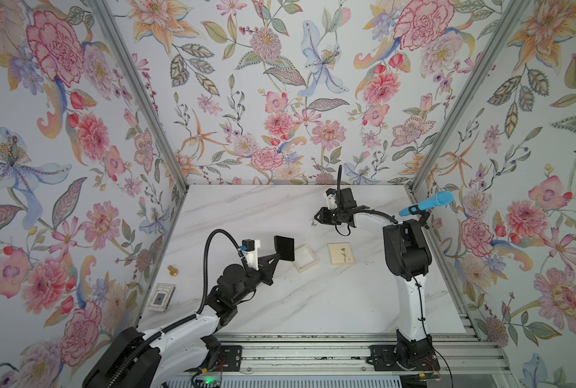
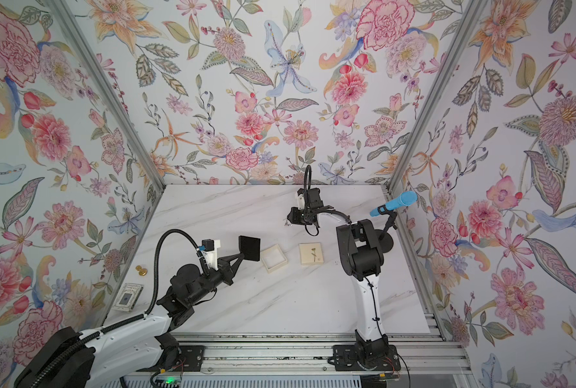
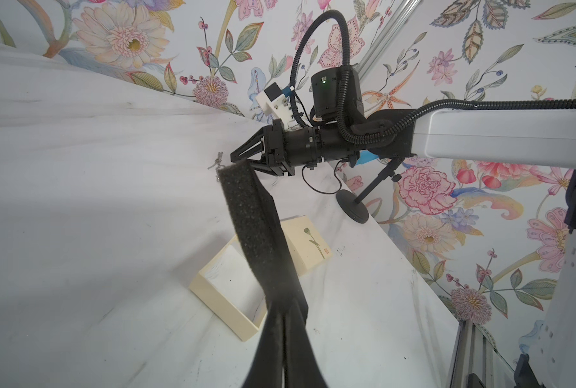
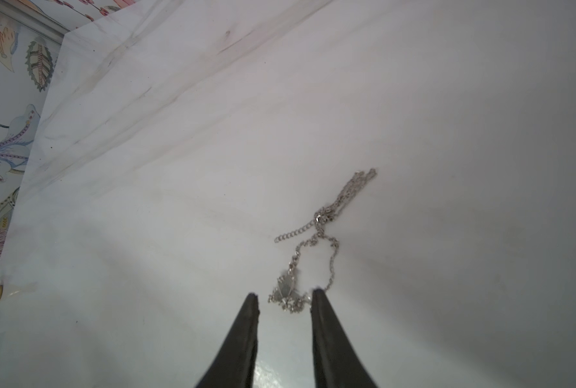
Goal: Take the necklace out of the lift-off lid jewelry box
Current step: Place the necklace at the center of the board, then place the inner lining in the jewelry box.
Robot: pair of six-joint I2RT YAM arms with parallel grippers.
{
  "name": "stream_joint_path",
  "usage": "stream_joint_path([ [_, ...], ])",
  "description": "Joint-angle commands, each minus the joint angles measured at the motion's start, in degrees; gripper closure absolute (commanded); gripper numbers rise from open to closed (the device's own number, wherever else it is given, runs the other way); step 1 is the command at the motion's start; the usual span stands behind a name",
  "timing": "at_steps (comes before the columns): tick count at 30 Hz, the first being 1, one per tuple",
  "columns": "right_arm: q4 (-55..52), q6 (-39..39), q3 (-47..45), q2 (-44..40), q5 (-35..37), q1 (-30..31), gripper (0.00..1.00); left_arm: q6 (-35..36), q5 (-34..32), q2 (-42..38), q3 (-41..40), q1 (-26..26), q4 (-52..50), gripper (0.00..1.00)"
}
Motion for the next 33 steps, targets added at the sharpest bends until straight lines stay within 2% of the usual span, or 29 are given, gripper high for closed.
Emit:
stream_joint_path([
  [1, -1.1, -1.0, -2.3, -5.3, 0.9, 0.7, 0.67, -1.9, -2.4, 0.0, -1.1, 0.3, 3.4, 1.00],
  [3, -1.3, -0.8, -4.4, -8.3, 0.7, 1.3, 0.64, -2.4, -3.0, 0.4, -1.3, -0.1, 4.3, 1.00],
  [10, -0.7, 2.3, -14.7, -21.5, -5.5, 5.7, 0.45, -3.5, -6.1, 3.0, -1.1, -2.6, 8.4, 1.00],
  [18, 13.3, 12.9, -29.1, -31.7, -14.5, 9.6, 0.30, -4.2, -4.3, 7.2, -0.4, -4.0, 14.5, 1.00],
  [27, 25.6, 20.5, -37.2, -34.8, -17.2, 13.6, 0.30, -4.2, -2.3, 9.0, 0.7, -4.8, 17.0, 1.00],
  [33, 28.1, 22.8, -39.7, -37.3, -15.3, 14.4, 0.31, -4.2, -2.7, 8.5, 0.4, -4.9, 17.1, 1.00],
])
